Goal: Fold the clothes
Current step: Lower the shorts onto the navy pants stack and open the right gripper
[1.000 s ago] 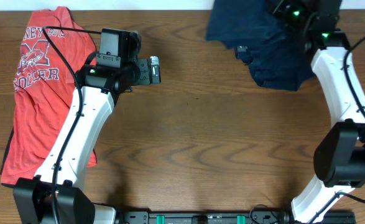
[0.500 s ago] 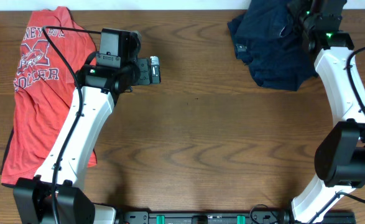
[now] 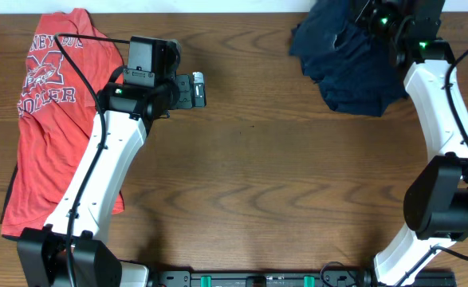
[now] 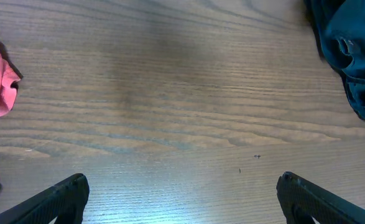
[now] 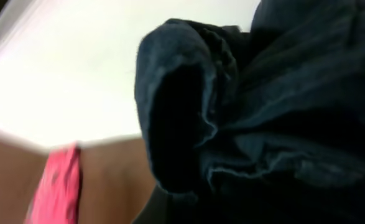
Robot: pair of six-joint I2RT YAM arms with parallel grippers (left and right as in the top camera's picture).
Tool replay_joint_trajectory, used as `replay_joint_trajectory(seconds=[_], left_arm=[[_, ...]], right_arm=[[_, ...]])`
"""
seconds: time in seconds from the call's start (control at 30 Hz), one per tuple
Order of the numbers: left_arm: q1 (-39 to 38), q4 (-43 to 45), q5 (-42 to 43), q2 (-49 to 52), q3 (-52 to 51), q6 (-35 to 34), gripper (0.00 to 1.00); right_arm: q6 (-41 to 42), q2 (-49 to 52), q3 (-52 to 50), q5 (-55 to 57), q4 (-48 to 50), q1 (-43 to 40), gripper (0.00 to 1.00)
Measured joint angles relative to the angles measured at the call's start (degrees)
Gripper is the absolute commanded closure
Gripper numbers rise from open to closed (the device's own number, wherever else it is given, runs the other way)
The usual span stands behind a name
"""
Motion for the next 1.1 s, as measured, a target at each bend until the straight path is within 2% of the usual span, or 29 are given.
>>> replay_joint_trajectory(seconds=[0.2,0.43,0.8,1.1], left_arm=[[0.00,0.98,0.00,0.00,0.00,0.00,0.02],[0.00,1.73,0.00,0.00,0.00,0.00,0.02],[0.00,1.73,0.00,0.00,0.00,0.00,0.02],[0.00,1.73,0.00,0.00,0.00,0.00,0.02]], right_arm=[[-8.59,0.00,0.15,-10.45,-3.52,-3.10,0.99],[-15.67,0.00,0.35,-13.31,-5.90,-5.84,0.99],[-21.42,0.46,0.50,-6.58,-6.84,-6.86,0.99],[-23.71,6.97,0.66,3.74,-4.17,-7.43,0.99]])
